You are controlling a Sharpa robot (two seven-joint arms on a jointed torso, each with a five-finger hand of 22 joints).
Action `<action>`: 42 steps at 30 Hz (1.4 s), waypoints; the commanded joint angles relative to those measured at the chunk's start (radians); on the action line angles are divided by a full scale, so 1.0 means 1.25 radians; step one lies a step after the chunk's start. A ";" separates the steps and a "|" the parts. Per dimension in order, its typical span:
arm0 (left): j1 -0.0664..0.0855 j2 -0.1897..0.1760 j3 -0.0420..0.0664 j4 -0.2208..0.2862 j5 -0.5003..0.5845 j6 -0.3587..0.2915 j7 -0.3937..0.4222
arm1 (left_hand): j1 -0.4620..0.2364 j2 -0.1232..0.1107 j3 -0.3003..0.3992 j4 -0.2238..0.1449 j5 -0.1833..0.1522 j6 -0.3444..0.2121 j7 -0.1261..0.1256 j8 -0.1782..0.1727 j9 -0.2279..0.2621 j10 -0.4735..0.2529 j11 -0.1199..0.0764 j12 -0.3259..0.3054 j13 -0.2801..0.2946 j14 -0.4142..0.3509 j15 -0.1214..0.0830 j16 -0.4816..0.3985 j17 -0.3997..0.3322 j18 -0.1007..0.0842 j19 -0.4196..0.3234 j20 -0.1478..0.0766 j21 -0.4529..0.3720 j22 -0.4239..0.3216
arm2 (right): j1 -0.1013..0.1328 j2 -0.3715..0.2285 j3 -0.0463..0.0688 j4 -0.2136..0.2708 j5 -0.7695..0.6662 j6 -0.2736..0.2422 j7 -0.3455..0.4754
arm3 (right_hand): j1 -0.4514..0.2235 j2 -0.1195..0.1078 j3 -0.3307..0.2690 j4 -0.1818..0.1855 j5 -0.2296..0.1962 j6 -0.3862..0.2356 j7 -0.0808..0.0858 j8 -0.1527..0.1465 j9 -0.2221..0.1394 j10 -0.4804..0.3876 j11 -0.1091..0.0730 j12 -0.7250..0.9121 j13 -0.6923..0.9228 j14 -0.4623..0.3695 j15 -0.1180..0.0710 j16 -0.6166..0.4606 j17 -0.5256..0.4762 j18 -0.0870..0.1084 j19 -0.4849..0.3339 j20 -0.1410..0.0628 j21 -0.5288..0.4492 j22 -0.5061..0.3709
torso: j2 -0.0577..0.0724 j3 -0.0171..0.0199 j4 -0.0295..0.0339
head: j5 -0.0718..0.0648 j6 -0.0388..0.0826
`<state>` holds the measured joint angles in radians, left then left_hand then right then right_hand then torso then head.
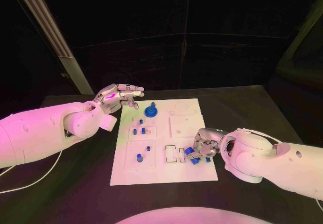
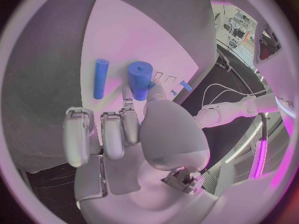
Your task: Assemble the parts on the task board
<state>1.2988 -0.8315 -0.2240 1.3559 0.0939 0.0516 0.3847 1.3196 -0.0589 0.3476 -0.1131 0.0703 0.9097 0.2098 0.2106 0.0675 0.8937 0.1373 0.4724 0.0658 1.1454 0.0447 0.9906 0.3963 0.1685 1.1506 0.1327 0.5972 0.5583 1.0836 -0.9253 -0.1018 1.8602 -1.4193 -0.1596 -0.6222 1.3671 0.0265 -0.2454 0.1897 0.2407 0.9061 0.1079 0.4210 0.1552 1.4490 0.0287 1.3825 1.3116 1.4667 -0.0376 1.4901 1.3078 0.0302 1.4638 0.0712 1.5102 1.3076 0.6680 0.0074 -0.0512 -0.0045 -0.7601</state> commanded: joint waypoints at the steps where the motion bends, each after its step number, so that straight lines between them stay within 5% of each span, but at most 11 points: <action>1: 0.001 -0.001 0.001 0.001 -0.002 0.014 0.001 | -0.006 0.001 -0.005 -0.002 0.002 -0.007 0.001 0.005 0.000 -0.008 -0.001 0.004 0.001 -0.006 -0.001 0.003 -0.001 0.011 0.000 0.004 -0.005 -0.001 | -0.011 0.000 -0.010 -0.010 -0.047 0.050 -0.042 | 0.024 0.008 0.002 -0.010 0.000 -0.005 0.004 0.004 0.000 0.007 0.001 0.004 0.034 0.058 -0.002 0.005 0.075 -0.006 0.039 -0.001 0.005 0.144 | 0.000 0.0000 -0.0016 | -0.001 -0.001; 8: 0.001 0.000 0.000 0.000 -0.003 0.016 0.001 | -0.006 0.001 -0.005 -0.003 0.002 -0.008 0.001 0.005 0.000 -0.009 0.000 0.004 0.001 -0.006 -0.001 0.003 -0.002 0.011 0.000 0.004 -0.005 -0.002 | -0.012 0.001 -0.010 -0.003 -0.053 0.018 -0.041 | 0.030 0.010 0.004 -0.020 0.017 -0.005 0.005 0.005 0.000 0.006 0.001 0.003 0.036 0.058 -0.001 0.005 0.074 -0.006 0.040 0.000 0.006 0.145 | 0.000 0.0014 -0.0011 | -0.004 -0.001; 13: 0.001 0.000 0.000 -0.001 -0.003 0.016 0.001 | -0.006 0.001 -0.005 -0.003 0.002 -0.008 0.001 0.005 0.000 -0.009 0.000 0.004 0.001 -0.006 -0.001 0.003 -0.002 0.011 0.000 0.004 -0.005 -0.002 | -0.012 -0.011 -0.010 0.013 -0.004 -0.048 -0.027 | 0.006 0.019 0.004 -0.005 0.148 0.002 0.002 0.004 -0.002 0.013 -0.001 0.010 0.049 0.058 -0.003 0.008 0.080 -0.008 0.043 -0.001 0.009 0.151 | 0.000 0.0007 -0.0007 | -0.004 -0.001; 18: 0.001 0.001 0.000 -0.003 -0.003 0.017 0.001 | -0.006 0.001 -0.005 -0.003 0.002 -0.008 0.001 0.005 0.000 -0.009 0.000 0.004 0.001 -0.006 -0.001 0.003 -0.002 0.011 0.000 0.004 -0.005 -0.002 | -0.012 -0.026 -0.009 0.033 0.063 -0.138 0.008 | -0.013 0.026 0.005 0.016 0.225 0.011 -0.001 -0.001 -0.005 0.018 -0.004 0.015 0.059 0.060 -0.005 0.012 0.087 -0.010 0.048 -0.003 0.014 0.157 | -0.001 -0.0001 -0.0002 | -0.005 0.001; 26: 0.001 0.001 0.000 -0.003 -0.003 0.017 0.000 | -0.005 0.001 -0.006 -0.003 0.003 -0.009 0.001 0.005 0.000 -0.010 0.000 0.004 0.001 -0.006 -0.001 0.004 -0.002 0.011 0.000 0.004 -0.005 -0.002 | -0.011 -0.033 -0.009 0.052 0.126 -0.257 0.068 | -0.013 0.032 0.010 0.022 0.251 0.023 -0.005 -0.002 -0.006 0.020 -0.007 0.017 0.063 0.061 -0.008 0.014 0.091 -0.011 0.051 -0.005 0.017 0.162 | 0.000 0.0004 -0.0002 | -0.006 0.001; 42: 0.001 0.001 0.000 -0.004 -0.003 0.017 -0.005 | -0.005 0.001 -0.006 -0.003 0.003 -0.010 0.001 0.006 0.000 -0.011 0.000 0.005 0.001 -0.006 -0.001 0.004 -0.002 0.011 0.000 0.004 -0.005 -0.002 | -0.011 0.023 -0.009 0.032 0.205 -0.231 0.057 | -0.024 0.033 0.011 0.036 0.248 0.038 -0.009 -0.006 -0.006 0.023 -0.011 0.015 0.065 0.061 -0.011 0.015 0.093 -0.011 0.052 -0.008 0.017 0.163 | 0.002 -0.0007 0.0011 | 0.000 -0.003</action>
<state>1.2985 -0.8307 -0.2245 1.3482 0.0924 0.0601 0.3777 1.3196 -0.0589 0.3449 -0.1159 0.0703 0.9056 0.2104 0.2146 0.0675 0.8880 0.1360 0.4724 0.0658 1.1454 0.0447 0.9905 0.3946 0.1686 1.1501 0.1322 0.5973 0.5568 1.0680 -0.9011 -0.1134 1.9018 -1.2046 -0.4451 -0.5532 1.3494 0.0661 -0.2297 0.2265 0.5578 0.9234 0.1168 0.4141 0.1460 1.4650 0.0198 1.4021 1.3102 1.4670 -0.0450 1.5045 1.3075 0.0304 1.4674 0.0675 1.5250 1.3074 0.6696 0.0068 -0.0503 -0.0049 -0.7624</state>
